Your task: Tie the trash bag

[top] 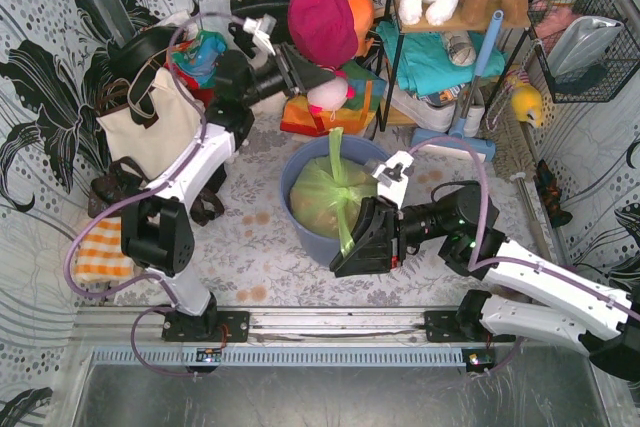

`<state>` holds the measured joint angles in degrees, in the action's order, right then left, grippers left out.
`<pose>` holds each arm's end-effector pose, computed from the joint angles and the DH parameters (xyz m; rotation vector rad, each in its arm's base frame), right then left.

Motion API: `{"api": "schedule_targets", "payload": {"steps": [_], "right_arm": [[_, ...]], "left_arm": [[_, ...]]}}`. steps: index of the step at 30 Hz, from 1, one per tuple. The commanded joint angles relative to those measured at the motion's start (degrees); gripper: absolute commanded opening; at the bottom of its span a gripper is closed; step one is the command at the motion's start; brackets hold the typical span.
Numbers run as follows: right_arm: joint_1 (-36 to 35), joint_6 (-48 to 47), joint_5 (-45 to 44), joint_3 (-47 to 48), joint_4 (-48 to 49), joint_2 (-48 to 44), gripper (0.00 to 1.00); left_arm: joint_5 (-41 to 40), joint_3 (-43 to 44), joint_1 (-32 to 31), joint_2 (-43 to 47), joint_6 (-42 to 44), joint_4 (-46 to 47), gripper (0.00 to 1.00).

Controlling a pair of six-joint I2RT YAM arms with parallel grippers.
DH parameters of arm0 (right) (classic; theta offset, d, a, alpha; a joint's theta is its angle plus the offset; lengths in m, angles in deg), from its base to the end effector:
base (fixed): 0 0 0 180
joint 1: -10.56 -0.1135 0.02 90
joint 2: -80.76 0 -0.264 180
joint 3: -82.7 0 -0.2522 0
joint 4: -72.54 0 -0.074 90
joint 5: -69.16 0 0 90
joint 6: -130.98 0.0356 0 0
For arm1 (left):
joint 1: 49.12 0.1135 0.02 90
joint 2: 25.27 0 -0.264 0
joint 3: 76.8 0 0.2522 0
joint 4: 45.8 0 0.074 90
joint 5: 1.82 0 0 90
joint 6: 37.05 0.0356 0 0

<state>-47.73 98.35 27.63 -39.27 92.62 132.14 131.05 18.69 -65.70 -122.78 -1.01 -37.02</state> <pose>0.0787 0.1781 0.3929 -0.9715 1.3073 2.1222 0.3822 -0.1391 0.3781 0.1515 1.6812 -1.4984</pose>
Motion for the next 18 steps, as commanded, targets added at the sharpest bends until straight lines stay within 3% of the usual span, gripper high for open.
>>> {"api": "schedule_targets", "payload": {"steps": [1, 4, 8, 15, 18], "right_arm": [[-0.39, -0.63, 4.53, 1.37, 4.83, 1.16, 0.2], [-0.39, 0.55, 2.96, -3.56, 5.97, 0.21, 0.21], [-0.35, 0.88, -0.38, -9.71, 6.73, -1.75, 0.21], [-0.4, 1.76, -0.85, -11.98, 9.66, 1.3, 0.22], [-0.39, 1.91, -0.45, -11.33, 9.98, 2.78, 0.22]], "left_arm": [[-2.53, 8.55, 0.57, -1.27, 3.92, -2.82, 0.42], [-0.4, 9.02, 0.56, -2.65, 3.23, -2.95, 0.42], [0.65, 2.7, 0.25, 1.24, 3.6, -3.51, 0.42], [-5.61, -4.97, -1.91, 13.9, 16.06, -22.91, 0.45], [-6.79, -7.37, -3.22, 18.11, 16.69, -26.75, 0.46]]}}
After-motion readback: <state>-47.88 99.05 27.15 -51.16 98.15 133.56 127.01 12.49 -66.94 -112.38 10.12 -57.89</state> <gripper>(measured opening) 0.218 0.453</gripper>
